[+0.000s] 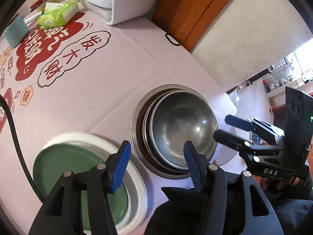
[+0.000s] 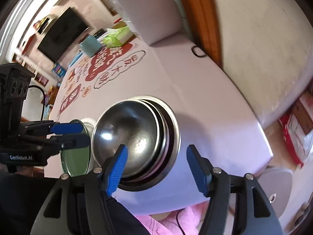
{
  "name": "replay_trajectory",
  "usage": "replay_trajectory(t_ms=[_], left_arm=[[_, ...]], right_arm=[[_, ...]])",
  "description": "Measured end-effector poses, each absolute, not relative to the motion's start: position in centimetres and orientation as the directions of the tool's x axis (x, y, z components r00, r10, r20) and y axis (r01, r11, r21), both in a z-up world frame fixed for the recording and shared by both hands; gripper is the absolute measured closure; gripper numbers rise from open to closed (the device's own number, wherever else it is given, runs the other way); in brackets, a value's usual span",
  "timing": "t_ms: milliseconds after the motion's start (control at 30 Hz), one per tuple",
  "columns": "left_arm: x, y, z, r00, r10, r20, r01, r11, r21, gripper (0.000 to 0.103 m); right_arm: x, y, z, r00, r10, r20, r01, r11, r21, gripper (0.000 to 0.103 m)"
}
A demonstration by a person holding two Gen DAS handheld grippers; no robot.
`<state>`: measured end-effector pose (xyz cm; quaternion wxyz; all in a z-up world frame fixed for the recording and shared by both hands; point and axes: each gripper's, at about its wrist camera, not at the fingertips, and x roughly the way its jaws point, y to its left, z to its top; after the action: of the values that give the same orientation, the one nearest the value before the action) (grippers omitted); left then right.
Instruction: Organize plates and bowls
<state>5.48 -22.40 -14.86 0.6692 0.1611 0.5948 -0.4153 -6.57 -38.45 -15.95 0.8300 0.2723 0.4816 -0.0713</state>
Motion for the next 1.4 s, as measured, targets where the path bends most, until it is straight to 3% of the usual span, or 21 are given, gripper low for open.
replay_trajectory(t_ms=[433, 900, 1400], left_arm=[[8.8, -24.5, -18.5, -0.119, -0.365, -0.924, 0.754, 0.572, -0.323, 0.041], [8.9, -27.0, -22.2, -0.247, -0.296, -0.923, 0.752, 0.542, -0.375, 0.041], [7.9, -28.3, -23.4, -0.277, -0.26, -0.925, 0.747, 0.547, -0.378, 0.051]], right_arm=[[-7.7, -38.4, -18.9, 0.522, 0.195, -0.83, 0.49, 0.728, 0.479, 0.035], [-6.7, -37.9, -21.5, 0.524, 0.287, -0.802, 0.489, 0.669, 0.559, 0.035], [-5.5, -37.9, -22.3, 0.531, 0.317, -0.785, 0.457, 0.673, 0.581, 0.035]])
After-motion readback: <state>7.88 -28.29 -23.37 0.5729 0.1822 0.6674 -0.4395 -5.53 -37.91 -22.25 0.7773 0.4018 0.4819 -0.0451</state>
